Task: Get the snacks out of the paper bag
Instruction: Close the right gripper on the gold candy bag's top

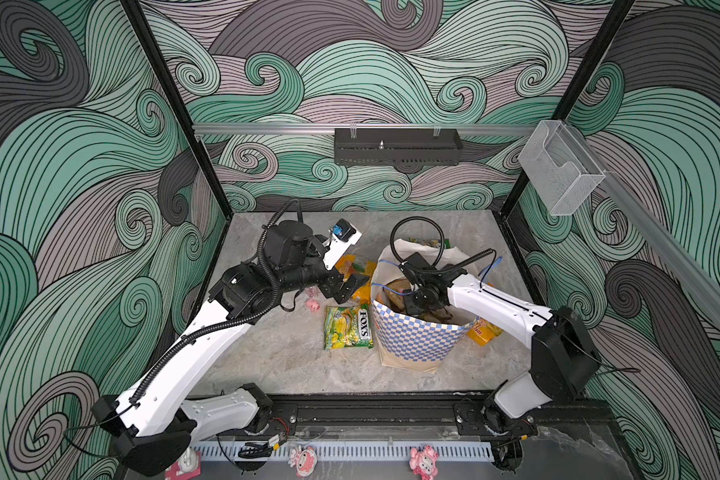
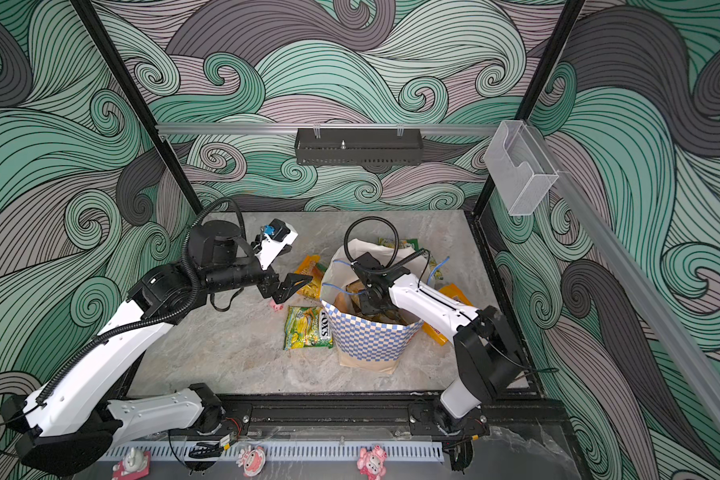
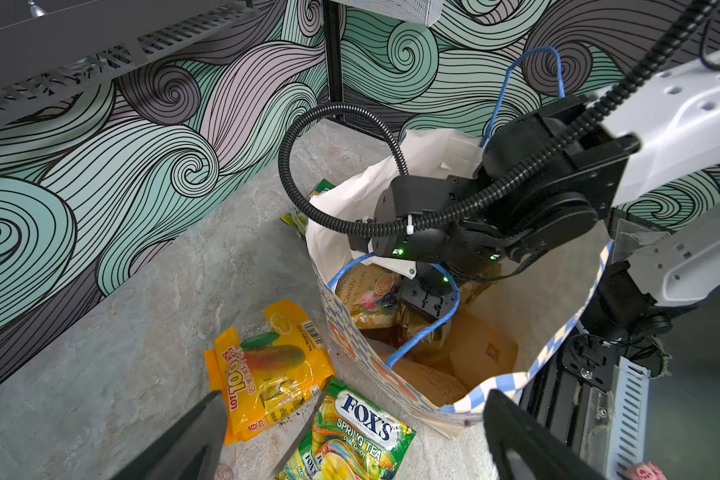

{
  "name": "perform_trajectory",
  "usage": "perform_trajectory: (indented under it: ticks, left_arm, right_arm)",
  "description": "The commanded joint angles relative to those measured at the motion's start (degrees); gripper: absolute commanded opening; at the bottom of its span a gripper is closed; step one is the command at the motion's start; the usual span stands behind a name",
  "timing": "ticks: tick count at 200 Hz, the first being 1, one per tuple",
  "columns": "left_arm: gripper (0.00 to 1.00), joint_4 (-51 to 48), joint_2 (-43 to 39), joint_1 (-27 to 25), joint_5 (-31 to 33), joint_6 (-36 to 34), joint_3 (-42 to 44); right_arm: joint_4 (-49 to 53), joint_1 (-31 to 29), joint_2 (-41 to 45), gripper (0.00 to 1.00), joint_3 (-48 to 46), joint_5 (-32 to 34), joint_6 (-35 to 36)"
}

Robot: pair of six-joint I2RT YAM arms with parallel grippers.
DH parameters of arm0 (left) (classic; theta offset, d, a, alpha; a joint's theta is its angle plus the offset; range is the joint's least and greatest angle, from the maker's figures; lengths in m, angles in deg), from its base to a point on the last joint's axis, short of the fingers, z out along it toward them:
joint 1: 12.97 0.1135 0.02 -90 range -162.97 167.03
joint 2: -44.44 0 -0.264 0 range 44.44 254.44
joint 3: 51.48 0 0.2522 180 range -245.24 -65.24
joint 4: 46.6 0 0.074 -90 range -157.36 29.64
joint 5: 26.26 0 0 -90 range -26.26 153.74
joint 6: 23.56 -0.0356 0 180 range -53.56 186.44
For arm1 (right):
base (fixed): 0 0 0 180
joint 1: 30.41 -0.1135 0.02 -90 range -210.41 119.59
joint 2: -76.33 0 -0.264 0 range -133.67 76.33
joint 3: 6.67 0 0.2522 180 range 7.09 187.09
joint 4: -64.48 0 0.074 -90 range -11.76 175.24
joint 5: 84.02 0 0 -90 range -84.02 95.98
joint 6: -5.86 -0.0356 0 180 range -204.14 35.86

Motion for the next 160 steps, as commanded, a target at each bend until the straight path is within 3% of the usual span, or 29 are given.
perform_trajectory:
  ticks: [1, 101, 123, 143, 160]
  left_arm:
    - [0.98, 1.3, -0.5, 0.4, -0.9, 1.0, -1.5]
    - [0.98, 1.6, -0.5, 0.4, -1.8, -0.5, -0.5]
    - [0.98, 1.8, 0.0, 0.4, -4.9, -0.4, -0.7]
    - [0.98, 3.4, 2.4, 0.4, -10.2, 3.7, -2.1]
    - [0.98, 7.2, 5.0, 0.5, -10.8, 10.9, -2.6]
  right_arm:
    - [0.9, 0.4, 3.4, 0.00, 2.9, 0.2, -0.6]
    - [4.3, 2.9, 7.9, 0.00, 11.0, -0.8, -1.8]
    - [4.4, 3.2, 7.8, 0.00, 11.9, -1.3, -1.3]
    - [4.9, 3.1, 7.1, 0.00, 12.5, -2.8, -2.3]
    - [5.0, 3.0, 7.0, 0.00, 12.8, -4.8, -4.1]
